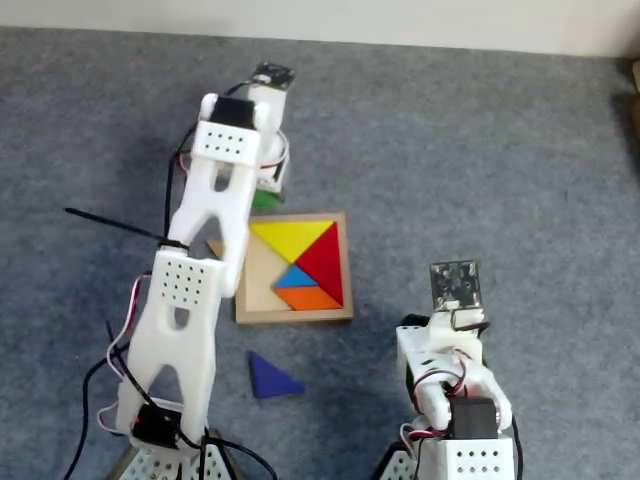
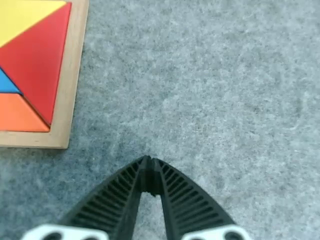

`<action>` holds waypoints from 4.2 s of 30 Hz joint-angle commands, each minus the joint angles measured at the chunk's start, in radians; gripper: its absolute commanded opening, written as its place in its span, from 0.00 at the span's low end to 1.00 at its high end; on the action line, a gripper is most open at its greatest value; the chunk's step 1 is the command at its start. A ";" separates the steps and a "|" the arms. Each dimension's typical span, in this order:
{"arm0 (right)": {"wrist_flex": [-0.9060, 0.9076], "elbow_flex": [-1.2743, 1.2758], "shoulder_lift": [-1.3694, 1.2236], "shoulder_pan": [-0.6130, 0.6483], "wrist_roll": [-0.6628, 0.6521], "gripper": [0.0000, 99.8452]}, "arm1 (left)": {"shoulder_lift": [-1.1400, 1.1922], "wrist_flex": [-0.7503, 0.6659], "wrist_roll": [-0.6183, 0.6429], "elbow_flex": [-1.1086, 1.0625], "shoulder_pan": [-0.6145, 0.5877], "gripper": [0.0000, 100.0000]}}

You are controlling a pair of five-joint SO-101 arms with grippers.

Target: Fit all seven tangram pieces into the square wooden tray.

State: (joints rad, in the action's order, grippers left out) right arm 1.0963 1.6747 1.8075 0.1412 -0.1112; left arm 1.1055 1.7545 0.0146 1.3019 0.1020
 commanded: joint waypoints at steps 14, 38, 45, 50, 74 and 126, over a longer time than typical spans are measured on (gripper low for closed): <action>-0.002 0.154 0.008 -0.015 0.000 0.01 | -0.665 0.006 -0.086 -0.757 0.145 0.04; -0.002 0.154 0.008 -0.015 0.000 0.01 | -1.136 -0.512 -0.144 -1.681 0.208 0.04; -0.002 0.154 0.008 -0.015 0.000 0.01 | -1.170 -0.618 -0.169 -1.813 0.248 0.04; -0.002 0.154 0.008 -0.015 0.000 0.01 | -1.178 -0.621 -0.170 -1.839 0.249 0.04; -0.002 0.154 0.008 -0.015 0.000 0.01 | -1.165 -0.750 -0.287 -1.768 0.116 0.05; -0.002 0.154 0.008 -0.015 0.000 0.01 | -1.165 -0.502 -0.195 -1.581 -0.237 0.18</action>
State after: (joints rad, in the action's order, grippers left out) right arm 1.0963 1.6747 1.8075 0.1412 -0.1112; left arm -0.0269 1.2283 -0.1926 -0.3214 -0.0821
